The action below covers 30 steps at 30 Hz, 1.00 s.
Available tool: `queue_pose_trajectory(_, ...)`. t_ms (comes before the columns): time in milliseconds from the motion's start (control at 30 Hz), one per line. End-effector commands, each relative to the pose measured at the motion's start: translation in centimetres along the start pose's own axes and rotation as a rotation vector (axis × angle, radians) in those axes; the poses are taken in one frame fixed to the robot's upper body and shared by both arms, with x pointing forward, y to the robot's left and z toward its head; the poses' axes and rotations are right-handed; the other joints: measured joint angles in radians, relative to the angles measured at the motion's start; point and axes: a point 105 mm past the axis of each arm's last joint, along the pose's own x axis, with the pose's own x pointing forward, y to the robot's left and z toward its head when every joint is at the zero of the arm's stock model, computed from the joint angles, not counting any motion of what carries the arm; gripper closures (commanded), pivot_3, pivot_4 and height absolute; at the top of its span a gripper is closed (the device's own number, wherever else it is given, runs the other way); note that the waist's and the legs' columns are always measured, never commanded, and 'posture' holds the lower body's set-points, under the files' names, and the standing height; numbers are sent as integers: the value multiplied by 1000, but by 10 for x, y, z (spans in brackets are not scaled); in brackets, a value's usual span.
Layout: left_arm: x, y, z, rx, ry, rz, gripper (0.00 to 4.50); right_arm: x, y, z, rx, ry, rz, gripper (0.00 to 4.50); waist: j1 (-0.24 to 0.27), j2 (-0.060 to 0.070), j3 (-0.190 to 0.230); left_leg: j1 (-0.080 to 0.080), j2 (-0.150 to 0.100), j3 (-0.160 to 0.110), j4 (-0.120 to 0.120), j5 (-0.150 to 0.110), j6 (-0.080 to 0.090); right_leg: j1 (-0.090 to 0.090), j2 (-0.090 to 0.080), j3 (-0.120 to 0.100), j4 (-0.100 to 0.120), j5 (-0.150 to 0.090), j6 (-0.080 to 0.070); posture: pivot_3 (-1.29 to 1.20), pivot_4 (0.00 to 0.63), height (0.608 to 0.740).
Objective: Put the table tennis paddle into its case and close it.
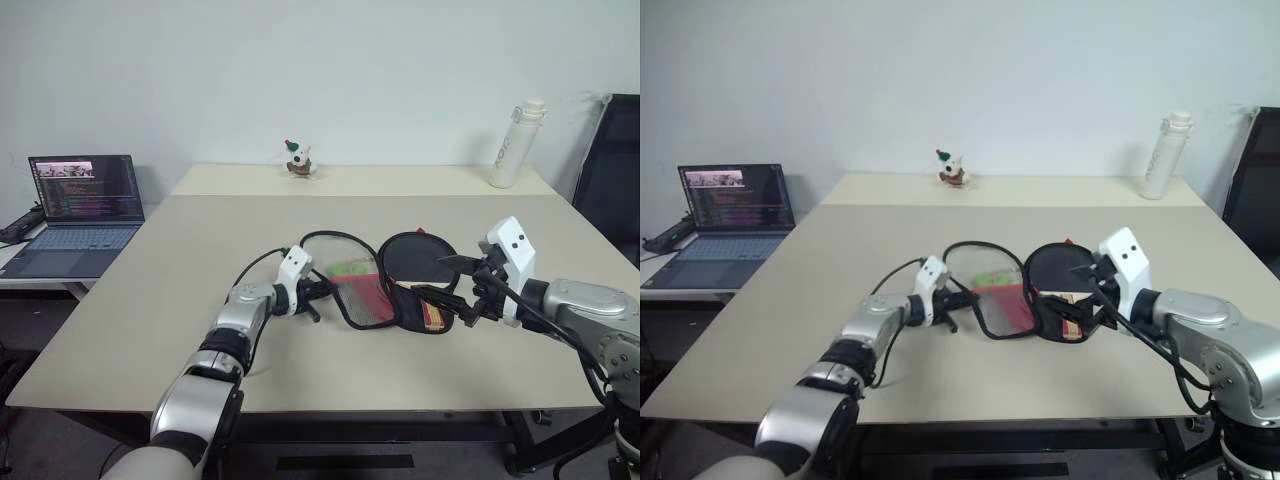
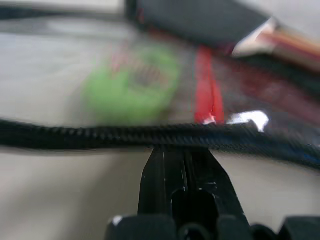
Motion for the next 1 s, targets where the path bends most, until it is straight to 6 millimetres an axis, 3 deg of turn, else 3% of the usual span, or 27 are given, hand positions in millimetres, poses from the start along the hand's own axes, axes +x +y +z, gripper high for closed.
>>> queue_pose_trajectory(33,13,-11,65,87,-174,-69,4444,-17,-14,9,-36,-40,-74,0,1,-2,1,0,0,0,0,0,0,0,0,0,0,0,0,0,150,740)
queue_pose_trajectory(167,43,-50,126,87,-326,-190,4444,-30,-26,3,-4,-12,-129,0,4,-3,2,-2,-1,0,1,0,0,0,-1,-1,-1,0,1,0,150,740)
queue_pose_trajectory(367,73,-84,155,94,-379,-227,4444,-34,-36,0,27,6,-184,0,-2,-4,2,-2,-1,0,1,0,0,0,-1,0,-3,1,2,0,150,740)
queue_pose_trajectory(467,70,-86,150,113,-380,-258,4444,-32,-40,-2,41,8,-202,0,-10,-3,3,0,0,1,0,0,1,0,0,1,-2,1,2,0,150,740)
queue_pose_trajectory(633,49,-70,134,119,-374,-285,4444,-25,-51,-14,114,24,-241,0,-10,-3,3,2,1,1,0,0,1,0,2,2,0,0,2,0,150,740)
queue_pose_trajectory(867,-21,-47,89,95,-293,-331,4444,10,-86,-48,256,97,-336,0,-13,-2,3,2,1,2,0,0,0,0,1,4,1,1,1,0,150,740)
queue_pose_trajectory(1000,-48,-39,75,69,-255,-270,4444,24,-103,-66,292,143,-372,0,-5,-2,3,2,1,1,1,0,0,0,1,3,2,1,1,0,150,740)
